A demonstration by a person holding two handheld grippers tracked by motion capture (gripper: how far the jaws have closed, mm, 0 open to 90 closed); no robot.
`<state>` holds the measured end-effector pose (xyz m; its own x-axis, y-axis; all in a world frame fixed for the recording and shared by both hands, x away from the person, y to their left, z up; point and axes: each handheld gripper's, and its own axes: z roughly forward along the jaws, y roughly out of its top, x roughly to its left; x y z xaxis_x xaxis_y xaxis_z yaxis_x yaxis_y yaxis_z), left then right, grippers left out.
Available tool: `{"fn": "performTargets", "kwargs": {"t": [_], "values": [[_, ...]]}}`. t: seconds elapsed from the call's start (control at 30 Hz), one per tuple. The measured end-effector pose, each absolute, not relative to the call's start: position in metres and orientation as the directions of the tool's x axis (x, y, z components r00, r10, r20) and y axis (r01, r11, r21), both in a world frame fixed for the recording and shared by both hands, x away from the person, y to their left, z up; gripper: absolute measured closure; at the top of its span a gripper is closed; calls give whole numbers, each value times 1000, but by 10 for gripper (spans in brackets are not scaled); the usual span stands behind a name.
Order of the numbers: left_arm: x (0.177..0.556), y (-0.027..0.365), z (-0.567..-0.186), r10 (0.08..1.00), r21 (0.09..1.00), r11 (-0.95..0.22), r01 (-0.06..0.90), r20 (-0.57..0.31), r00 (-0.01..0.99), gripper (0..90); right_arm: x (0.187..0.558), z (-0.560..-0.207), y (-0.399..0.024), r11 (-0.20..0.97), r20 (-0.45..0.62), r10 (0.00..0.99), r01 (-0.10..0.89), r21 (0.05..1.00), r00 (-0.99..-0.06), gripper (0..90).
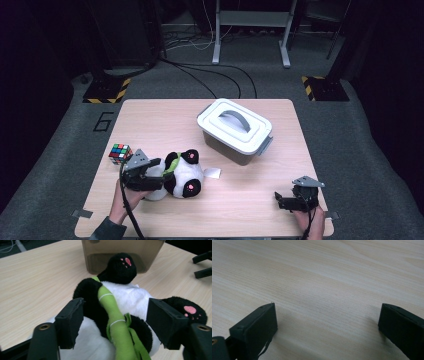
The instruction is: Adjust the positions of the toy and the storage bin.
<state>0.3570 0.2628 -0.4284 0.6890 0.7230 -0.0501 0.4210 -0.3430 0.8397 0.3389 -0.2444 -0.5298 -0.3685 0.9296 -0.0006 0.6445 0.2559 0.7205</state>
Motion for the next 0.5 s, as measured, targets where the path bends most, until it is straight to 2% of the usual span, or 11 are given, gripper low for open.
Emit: {"fn": "performTargets", "kwargs": {"t": [0.2,0.23,0.27,0.43,0.5], "values": [[357,253,-442,751,827,-327,457,-66,657,432,339,-530,-244,256,0,930,644,721,-368,15],[357,252,-444,751,826,-327,460,-69,657,432,339,-530,-244,256,0,930,644,721,-368,15],[355,249,-445,747,822,-330,464,-73,660,503,339,-530,-244,256,0,930,644,721,-369,15],[349,241,-451,772,812,-342,473,-44,634,564,339,-530,-244,256,-1,930,644,721,-368,15],[344,241,-457,783,826,-338,452,-20,621,630,339,-530,-244,256,-1,930,644,721,-368,15]]}}
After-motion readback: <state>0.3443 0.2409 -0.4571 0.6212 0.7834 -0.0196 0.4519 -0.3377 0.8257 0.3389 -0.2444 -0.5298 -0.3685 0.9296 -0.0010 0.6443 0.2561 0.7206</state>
